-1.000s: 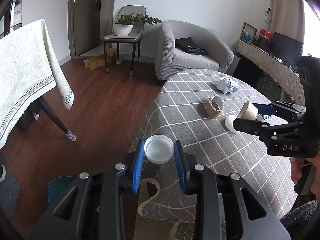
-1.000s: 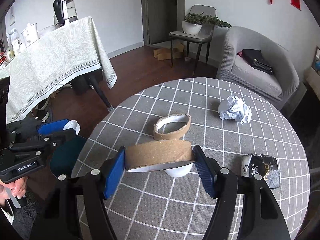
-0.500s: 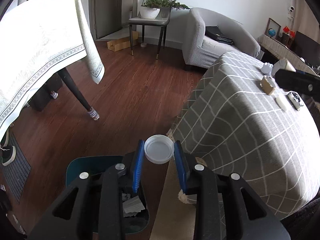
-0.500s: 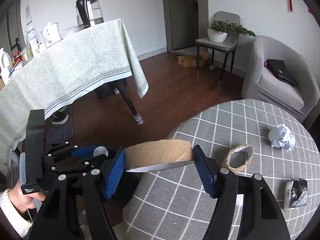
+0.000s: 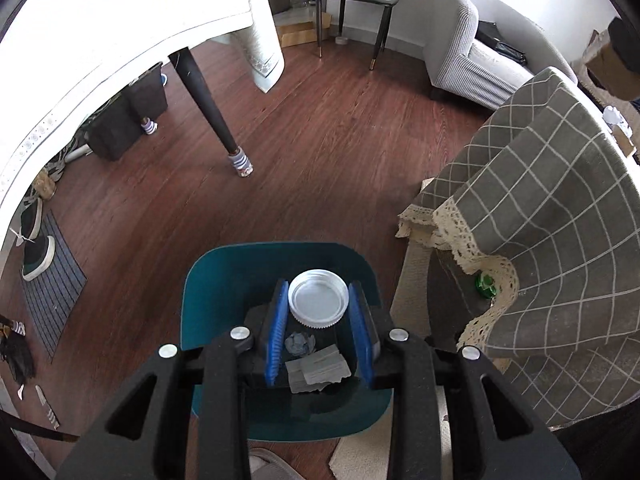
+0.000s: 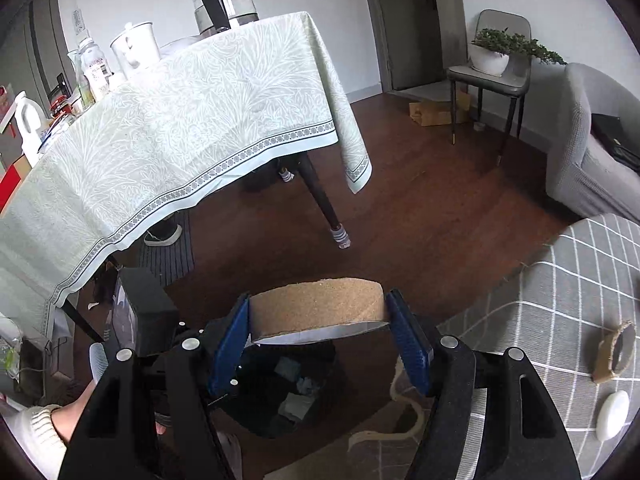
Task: Collect trash
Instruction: 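Carry the lid and tape roll over the teal bin with both tools, then open the left tool to drop the lid while the right tool drops the tape roll into the bin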
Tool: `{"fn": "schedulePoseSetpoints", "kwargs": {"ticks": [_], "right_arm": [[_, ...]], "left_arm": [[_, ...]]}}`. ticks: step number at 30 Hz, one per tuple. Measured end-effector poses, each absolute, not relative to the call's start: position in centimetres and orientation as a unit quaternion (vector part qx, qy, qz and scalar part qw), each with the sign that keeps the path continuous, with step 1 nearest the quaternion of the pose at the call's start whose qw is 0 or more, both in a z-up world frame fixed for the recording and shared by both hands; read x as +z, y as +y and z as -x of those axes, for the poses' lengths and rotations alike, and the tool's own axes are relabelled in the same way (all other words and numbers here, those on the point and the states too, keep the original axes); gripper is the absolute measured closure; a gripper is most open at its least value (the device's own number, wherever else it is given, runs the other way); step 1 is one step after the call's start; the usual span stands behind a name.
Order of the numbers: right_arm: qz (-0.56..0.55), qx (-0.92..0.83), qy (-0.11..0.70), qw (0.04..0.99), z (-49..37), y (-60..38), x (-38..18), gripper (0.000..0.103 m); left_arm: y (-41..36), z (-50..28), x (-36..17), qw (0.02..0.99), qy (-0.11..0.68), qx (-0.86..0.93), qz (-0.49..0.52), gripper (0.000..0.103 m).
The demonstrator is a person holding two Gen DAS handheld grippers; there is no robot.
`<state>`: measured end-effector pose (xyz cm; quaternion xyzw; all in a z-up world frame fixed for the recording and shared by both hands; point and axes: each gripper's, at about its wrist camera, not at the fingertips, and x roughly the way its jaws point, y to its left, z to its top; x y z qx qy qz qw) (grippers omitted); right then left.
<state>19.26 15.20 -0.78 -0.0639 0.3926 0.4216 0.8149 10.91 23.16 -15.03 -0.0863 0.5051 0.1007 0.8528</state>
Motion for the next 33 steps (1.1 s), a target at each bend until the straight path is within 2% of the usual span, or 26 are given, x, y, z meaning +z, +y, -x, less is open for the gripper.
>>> {"fn": "schedulePoseSetpoints", "kwargs": {"ticks": [8,10,15,30,33], "right_arm": [[0.065,0.436,0.421,0.793,-19.0,20.6,-3.3,0.035],[0.065,0.439,0.429,0.787,-19.2,21.9,-4.1,0.035],[0.072,0.435,0.451,0.776,-19.2,24.3,-5.9,0.035],[0.093,0.418,0.517,0.742,-18.4,28.5,-12.7,0.035],[0.104,0.413,0.531,0.733,-18.0,29.6,-14.3,0.035]], "left_arm": [[26.0,-9.4,-17.5,0.824,0.547,0.117,0.09,0.069],[26.5,-9.0,-17.6,0.825,0.544,0.119,0.091,0.062],[27.7,-7.9,-17.6,0.828,0.539,0.12,0.096,0.058],[31.4,-4.4,-14.3,0.849,0.5,0.139,0.104,0.032],[32.0,-3.7,-13.8,0.851,0.494,0.144,0.105,0.031]]}}
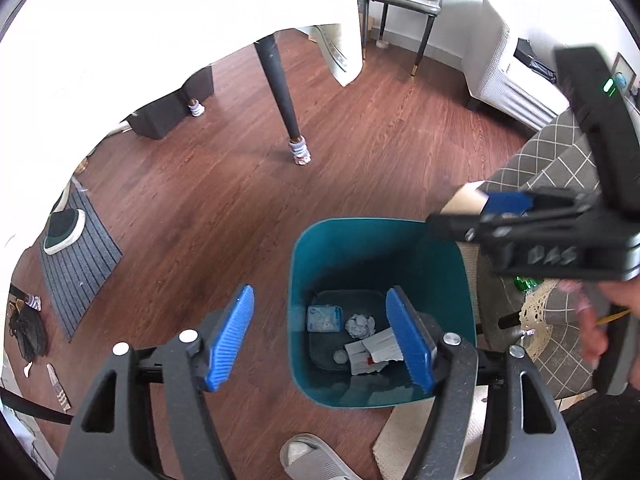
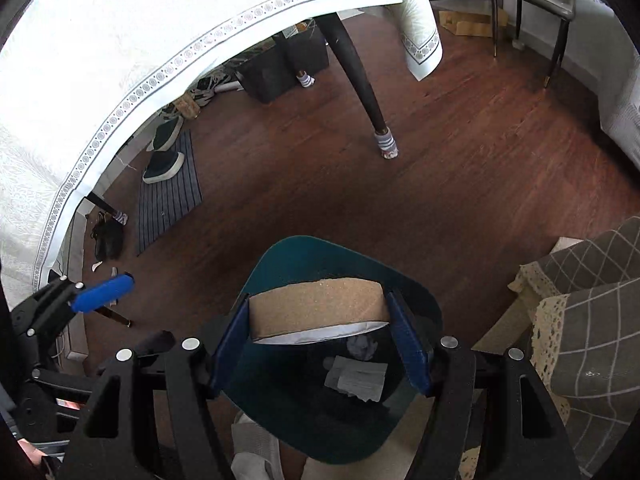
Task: Collect trash
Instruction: 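Open the left tool to drop the lid while the right tool drops the tape roll into the bin, then move both tools back toward the table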
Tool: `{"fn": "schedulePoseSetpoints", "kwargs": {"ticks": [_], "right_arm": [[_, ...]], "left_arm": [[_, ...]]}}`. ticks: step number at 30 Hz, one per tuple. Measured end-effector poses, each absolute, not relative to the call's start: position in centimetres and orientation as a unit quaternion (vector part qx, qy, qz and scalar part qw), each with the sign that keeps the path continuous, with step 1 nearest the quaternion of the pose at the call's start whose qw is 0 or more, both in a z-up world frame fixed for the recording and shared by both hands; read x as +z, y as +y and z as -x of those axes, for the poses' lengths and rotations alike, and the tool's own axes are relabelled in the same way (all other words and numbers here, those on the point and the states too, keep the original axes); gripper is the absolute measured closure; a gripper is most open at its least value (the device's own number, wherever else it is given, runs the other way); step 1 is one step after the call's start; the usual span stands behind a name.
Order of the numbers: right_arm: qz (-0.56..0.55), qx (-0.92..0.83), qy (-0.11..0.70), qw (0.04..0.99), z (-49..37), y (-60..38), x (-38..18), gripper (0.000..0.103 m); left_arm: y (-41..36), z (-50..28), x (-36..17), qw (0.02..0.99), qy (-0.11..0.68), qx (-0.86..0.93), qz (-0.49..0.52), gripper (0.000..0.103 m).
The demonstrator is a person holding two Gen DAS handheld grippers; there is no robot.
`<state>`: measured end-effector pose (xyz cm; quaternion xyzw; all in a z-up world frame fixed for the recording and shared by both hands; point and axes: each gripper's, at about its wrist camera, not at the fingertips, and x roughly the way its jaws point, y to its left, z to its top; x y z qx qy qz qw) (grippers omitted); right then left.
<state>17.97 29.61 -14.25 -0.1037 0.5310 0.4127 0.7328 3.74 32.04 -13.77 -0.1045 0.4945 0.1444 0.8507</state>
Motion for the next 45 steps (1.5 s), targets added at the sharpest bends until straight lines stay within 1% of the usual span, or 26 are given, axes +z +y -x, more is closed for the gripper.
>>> {"fn": "schedulePoseSetpoints", "kwargs": {"ticks": [8,14,22,28,30,32,35,39,45], "right_arm": [[0.115,0.416,0.556,0.71,-16.9,32.1,-17.5,0.035],[0.141,0.413,0.561,0.703,-15.9,33.6,-18.9,0.035],[0.174,0.411,0.567,0.692,-15.0,33.9,-21.1,0.034],[0.214,0.416,0.569,0.677,-14.0,33.8,-22.9,0.034],[0.222,0.42,0.567,0.673,-13.6,33.9,-23.4,0.033],[0.23,0.424,0.563,0.671,-13.2,33.8,-23.7,0.027],[0.237,0.428,0.556,0.672,-12.8,33.5,-23.4,0.023],[0.239,0.441,0.542,0.674,-12.4,32.8,-22.1,0.023],[0.213,0.453,0.506,0.702,-12.8,30.7,-18.0,0.023]], "left_arm": [[33.7,-2.0,-10.9,0.869,0.457,0.153,0.116,0.031],[33.9,-0.8,-8.0,0.887,0.42,0.16,0.109,0.034],[34.0,0.2,-4.4,0.902,0.387,0.163,0.1,0.048],[33.1,0.3,-1.6,0.915,0.357,0.158,0.1,0.05],[32.7,0.3,-1.2,0.917,0.355,0.155,0.093,0.05],[32.3,0.4,-0.7,0.92,0.35,0.156,0.084,0.05],[32.0,0.5,0.3,0.924,0.34,0.154,0.086,0.05],[31.2,0.3,1.8,0.931,0.323,0.141,0.096,0.05],[29.3,-0.7,3.6,0.94,0.307,0.118,0.088,0.047]]}}
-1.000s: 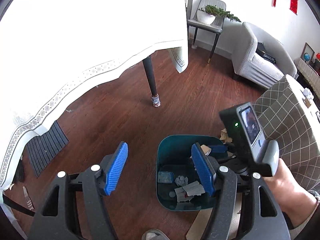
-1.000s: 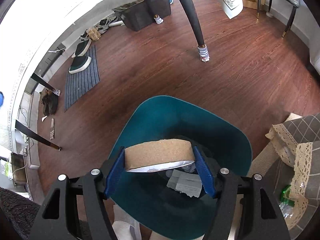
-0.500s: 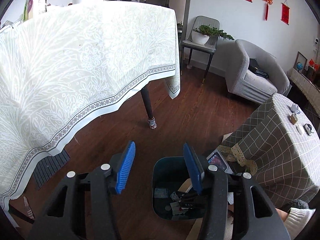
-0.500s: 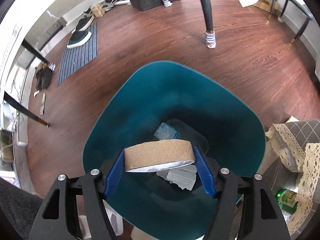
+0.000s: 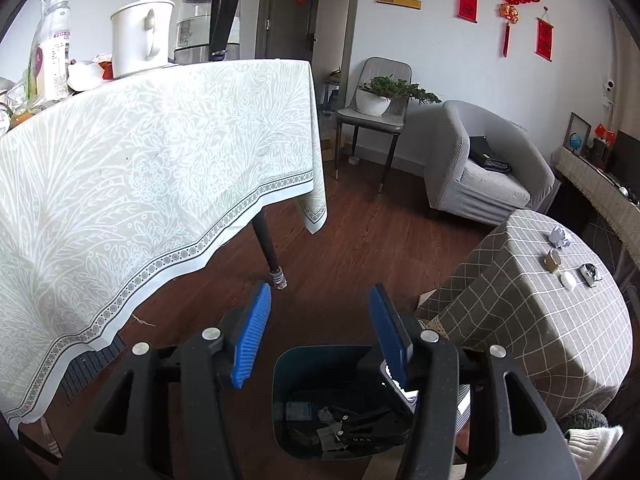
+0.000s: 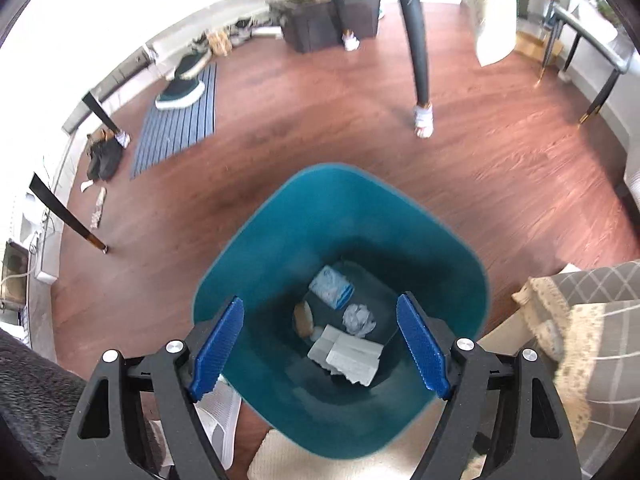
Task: Collect trash
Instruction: 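Move both tools back toward the table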
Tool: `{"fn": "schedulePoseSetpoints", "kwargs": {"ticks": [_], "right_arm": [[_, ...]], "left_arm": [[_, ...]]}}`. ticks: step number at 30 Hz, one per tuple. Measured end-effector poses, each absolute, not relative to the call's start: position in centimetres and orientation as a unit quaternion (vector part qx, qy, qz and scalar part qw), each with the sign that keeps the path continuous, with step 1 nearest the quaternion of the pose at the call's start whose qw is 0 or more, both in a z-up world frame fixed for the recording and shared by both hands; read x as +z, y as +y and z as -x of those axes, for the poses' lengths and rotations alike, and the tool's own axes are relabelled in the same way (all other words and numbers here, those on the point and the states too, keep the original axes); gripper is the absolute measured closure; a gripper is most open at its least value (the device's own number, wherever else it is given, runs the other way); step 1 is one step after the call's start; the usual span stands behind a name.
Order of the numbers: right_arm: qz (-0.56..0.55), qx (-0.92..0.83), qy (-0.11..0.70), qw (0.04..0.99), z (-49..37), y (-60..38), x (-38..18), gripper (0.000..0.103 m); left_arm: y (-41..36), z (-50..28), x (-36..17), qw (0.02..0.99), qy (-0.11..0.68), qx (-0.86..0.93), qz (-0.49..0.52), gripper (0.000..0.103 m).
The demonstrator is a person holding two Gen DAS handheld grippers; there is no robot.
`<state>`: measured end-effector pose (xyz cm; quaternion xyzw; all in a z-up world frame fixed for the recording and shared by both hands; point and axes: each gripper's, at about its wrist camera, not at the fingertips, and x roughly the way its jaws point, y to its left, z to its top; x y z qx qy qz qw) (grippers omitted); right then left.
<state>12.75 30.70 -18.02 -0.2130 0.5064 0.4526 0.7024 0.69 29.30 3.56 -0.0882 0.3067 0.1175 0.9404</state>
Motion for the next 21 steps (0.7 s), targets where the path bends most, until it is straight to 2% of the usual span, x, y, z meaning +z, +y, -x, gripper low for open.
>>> {"fn": "schedulePoseSetpoints", "kwargs": {"ticks": [7,21], "right_arm": [[0.168,0.457,0.465,0.74,-14.0,26.1,-12.1,0.023],[0.11,0.431,0.372,0.814,-16.2,15.6,-1.9,0.023]], "left_arm": [[26.9,-2.4,4.6,0.947,0.288,0.102,0.095,0.036],[20.7,-6.4,4.9,0.957,0.273,0.055,0.086,0.029]]}}
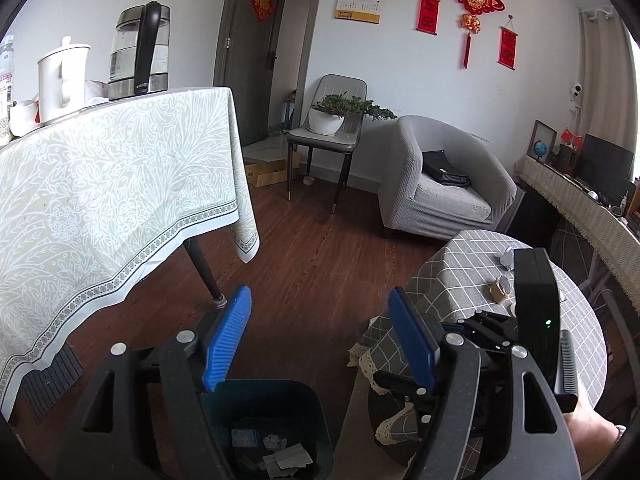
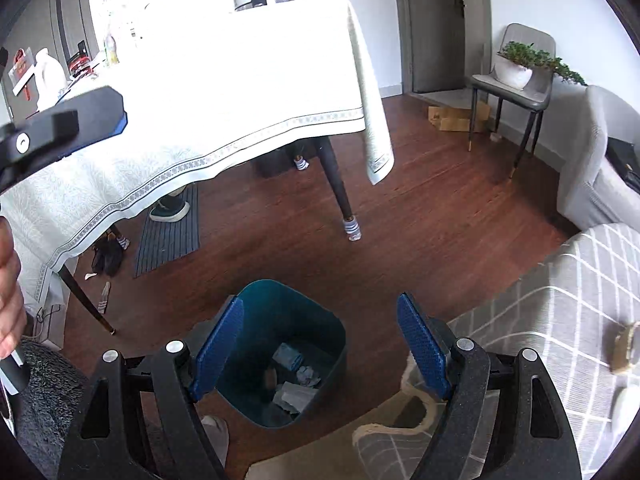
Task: Collect trash
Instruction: 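Move both tools back toward the table, then reach the left tool to the white round ball while the right tool reaches the black tissue packet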
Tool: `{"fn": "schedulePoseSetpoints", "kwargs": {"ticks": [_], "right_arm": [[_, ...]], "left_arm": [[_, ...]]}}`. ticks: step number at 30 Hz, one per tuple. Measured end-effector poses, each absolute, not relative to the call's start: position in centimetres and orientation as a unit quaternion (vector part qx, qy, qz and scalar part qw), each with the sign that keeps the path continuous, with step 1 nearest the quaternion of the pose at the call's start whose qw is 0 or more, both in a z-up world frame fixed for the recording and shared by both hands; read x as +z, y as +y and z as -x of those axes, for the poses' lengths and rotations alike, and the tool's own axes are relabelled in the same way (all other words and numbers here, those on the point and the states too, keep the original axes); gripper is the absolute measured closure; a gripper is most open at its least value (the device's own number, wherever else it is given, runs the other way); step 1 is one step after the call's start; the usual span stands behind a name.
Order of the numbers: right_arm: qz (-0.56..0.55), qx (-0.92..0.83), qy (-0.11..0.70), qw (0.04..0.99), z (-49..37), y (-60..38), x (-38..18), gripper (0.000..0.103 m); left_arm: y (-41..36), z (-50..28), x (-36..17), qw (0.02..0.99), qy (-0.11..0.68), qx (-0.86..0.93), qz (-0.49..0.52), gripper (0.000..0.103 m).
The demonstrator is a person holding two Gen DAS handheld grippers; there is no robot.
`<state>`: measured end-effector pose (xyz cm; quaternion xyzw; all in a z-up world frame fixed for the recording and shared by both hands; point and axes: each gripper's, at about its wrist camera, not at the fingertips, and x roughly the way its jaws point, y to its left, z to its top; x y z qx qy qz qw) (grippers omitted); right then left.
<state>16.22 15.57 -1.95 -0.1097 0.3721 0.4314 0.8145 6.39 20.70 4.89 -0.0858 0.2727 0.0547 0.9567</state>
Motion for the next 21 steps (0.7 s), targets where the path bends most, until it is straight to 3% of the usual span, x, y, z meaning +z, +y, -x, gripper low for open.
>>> {"fn": "schedulePoseSetpoints", "kwargs": {"ticks": [9,21], "right_arm": [[0.087,0.361,0.333,0.867,-18.9,6.5,1.9,0.023],[0.039,0.246,0.347,0.904,-22.8,-6.3,0.9,0.015]], "left_arm": [[15.3,-9.8,4.2,0.959,0.275,0.007,0.071,0.025],[6.7,-14.0,1.7,0.952,0.301,-0.056,0.029,0.02]]}}
